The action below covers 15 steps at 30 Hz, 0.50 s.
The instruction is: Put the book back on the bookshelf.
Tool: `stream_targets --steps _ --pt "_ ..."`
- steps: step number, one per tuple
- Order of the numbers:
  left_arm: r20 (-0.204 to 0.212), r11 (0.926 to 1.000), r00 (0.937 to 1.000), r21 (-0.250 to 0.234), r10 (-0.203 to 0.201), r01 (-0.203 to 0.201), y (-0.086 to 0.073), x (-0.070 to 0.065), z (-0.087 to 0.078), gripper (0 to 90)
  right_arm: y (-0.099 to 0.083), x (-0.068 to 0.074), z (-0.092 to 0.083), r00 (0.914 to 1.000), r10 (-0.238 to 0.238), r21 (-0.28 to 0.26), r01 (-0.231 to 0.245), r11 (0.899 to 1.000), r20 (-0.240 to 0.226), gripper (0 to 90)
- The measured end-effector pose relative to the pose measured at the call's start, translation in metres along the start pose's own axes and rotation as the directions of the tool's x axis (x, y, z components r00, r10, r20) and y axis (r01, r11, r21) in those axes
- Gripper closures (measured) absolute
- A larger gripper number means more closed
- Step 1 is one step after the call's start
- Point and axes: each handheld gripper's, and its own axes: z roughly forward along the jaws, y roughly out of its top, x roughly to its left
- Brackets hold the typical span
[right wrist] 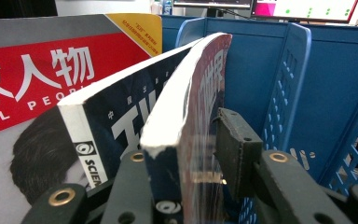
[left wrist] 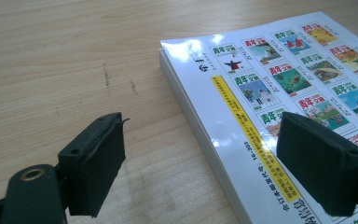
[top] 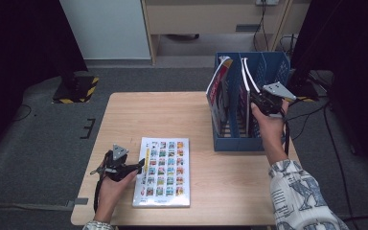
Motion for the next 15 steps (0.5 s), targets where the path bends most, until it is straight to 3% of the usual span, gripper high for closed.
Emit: stream_targets --steps 10,15 --pt "0.0 1.0 1.0 -0.002 -0.004 0.004 0.0001 0.0013 -0.0007 15.1 -0.0005 -0.0019 -0.0012 0.9998 0.02 -0.005 -0.02 1.0 0.001 58.1" --pt "0.0 1.0 1.0 -0.002 -0.002 0.002 0.0002 0.0014 -0.0005 15.0 -0.0016 -0.0053 -0.0029 0.9984 0.055 0.008 -0.055 0.998 0.012 45.5"
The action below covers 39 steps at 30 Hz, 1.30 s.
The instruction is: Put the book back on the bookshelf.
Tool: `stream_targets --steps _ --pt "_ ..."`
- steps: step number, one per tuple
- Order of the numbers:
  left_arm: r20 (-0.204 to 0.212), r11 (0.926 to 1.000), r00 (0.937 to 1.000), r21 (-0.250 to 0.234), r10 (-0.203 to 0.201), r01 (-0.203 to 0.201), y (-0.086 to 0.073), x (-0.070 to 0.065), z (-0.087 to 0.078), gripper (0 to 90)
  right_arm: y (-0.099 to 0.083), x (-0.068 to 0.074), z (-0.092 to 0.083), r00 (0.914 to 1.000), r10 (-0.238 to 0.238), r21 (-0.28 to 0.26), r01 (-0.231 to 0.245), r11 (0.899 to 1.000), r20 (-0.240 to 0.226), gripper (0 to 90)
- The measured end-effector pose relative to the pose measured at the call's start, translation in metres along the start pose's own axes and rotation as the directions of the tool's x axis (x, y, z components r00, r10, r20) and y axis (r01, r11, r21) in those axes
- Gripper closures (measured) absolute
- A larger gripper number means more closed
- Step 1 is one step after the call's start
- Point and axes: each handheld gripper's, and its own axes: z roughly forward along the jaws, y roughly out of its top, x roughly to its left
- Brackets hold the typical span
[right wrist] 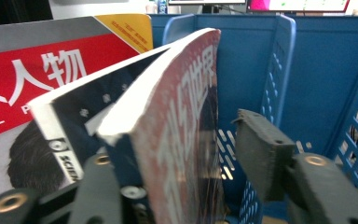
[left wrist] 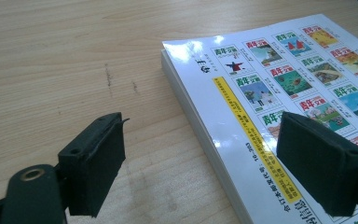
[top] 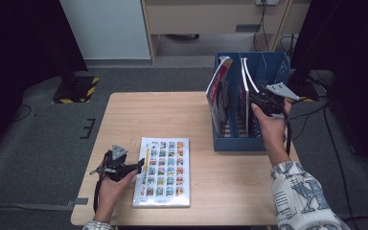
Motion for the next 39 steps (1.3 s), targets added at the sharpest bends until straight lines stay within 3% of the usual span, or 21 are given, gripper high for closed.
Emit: stream_targets --steps 8,16,36,39 --pt "-0.002 1.0 1.0 0.004 0.001 -0.001 0.0 0.0 0.0 15.0 0.0 -0.003 -0.006 0.9999 0.007 -0.001 -0.007 1.0 0.015 32.0" --pt "-0.002 1.0 1.0 0.004 0.001 -0.001 0.0 -0.001 0.001 15.0 -0.006 -0.005 -0.018 0.9992 0.039 -0.001 -0.039 0.999 0.009 27.8" --pt "-0.001 1.0 1.0 0.008 0.002 -0.002 0.0 -0.001 0.002 15.0 -0.017 0.003 -0.041 0.9972 0.044 0.013 -0.043 0.999 -0.061 18.6" --pt "-0.001 0.9999 1.0 0.009 0.007 -0.007 0.0 -0.002 0.002 15.0 -0.019 0.007 -0.043 0.9962 0.033 0.04 -0.03 0.999 -0.081 15.5"
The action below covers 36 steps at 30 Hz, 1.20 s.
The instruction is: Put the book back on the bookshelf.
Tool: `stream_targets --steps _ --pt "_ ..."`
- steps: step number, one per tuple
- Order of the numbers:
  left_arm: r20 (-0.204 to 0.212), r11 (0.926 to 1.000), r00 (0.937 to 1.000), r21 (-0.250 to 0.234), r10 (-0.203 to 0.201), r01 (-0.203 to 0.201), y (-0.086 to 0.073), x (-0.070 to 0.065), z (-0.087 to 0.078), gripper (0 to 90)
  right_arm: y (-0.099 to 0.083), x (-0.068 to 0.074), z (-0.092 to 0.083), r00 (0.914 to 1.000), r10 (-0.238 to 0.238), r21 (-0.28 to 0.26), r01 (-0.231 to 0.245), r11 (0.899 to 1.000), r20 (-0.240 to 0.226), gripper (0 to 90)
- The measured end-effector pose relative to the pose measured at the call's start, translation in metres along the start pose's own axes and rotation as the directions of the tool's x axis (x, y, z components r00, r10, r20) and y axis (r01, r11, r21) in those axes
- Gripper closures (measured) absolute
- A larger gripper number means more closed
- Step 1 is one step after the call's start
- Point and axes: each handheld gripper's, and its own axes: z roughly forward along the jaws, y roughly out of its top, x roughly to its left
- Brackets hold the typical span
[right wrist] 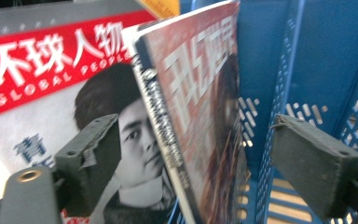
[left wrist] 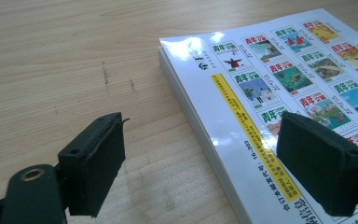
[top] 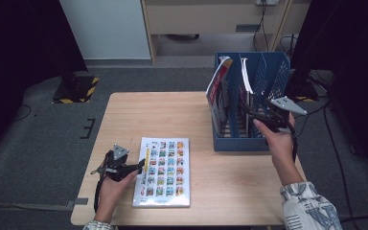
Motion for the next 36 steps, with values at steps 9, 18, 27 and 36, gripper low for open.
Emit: stream_targets --steps 9,18,27,36 --pt "0.004 1.0 1.0 0.003 0.001 -0.001 0.0 0.0 0.0 14.8 -0.01 0.012 -0.006 0.998 -0.042 0.024 0.043 0.999 -0.048 12.4" --pt "0.008 1.0 0.9999 0.004 -0.007 0.007 -0.001 0.001 0.001 13.5 -0.018 0.016 -0.015 0.9969 -0.049 0.035 0.051 0.998 -0.062 11.4" --pt "0.011 0.9998 0.9998 0.012 -0.017 0.017 0.0 -0.001 0.002 9.3 -0.03 0.024 -0.027 0.9956 -0.033 0.026 0.035 0.999 -0.088 10.1" --pt "0.02 0.999 0.9988 0.007 -0.045 0.044 0.0 0.0 0.0 5.8 -0.04 0.031 -0.034 0.9915 -0.018 0.032 0.022 0.999 -0.129 7.9"
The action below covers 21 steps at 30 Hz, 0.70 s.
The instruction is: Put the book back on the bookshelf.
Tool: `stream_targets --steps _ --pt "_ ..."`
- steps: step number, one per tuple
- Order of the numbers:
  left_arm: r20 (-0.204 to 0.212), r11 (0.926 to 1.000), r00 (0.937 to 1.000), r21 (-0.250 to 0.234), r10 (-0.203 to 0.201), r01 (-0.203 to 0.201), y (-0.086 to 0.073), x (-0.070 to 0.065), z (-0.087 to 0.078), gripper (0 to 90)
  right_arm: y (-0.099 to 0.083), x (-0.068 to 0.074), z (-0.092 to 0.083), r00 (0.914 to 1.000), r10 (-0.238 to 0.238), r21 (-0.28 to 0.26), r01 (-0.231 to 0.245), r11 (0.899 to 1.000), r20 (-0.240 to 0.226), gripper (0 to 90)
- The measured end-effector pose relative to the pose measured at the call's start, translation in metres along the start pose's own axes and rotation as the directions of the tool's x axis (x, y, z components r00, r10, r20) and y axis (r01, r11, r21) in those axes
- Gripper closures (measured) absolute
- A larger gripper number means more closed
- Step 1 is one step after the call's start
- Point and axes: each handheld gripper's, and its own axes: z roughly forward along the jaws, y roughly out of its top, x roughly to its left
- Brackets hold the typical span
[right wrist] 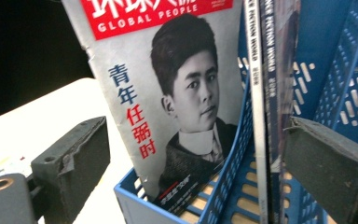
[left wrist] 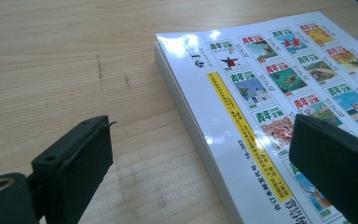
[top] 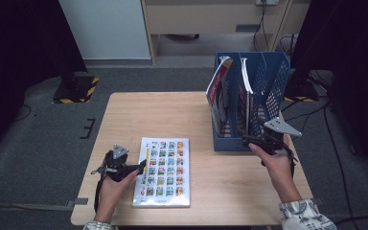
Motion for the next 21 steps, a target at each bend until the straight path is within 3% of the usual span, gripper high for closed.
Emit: stream_targets --steps 11,21 --pt "0.024 1.0 0.9997 -0.007 -0.004 0.004 -0.001 -0.002 -0.003 8.9 -0.004 0.025 0.003 0.9966 -0.017 -0.005 0.017 1.0 -0.08 6.6" --pt "0.047 0.9998 0.9988 0.013 -0.012 0.012 -0.004 -0.007 -0.002 9.4 -0.012 0.055 0.01 0.9846 -0.044 0.034 0.051 0.998 -0.169 7.1"
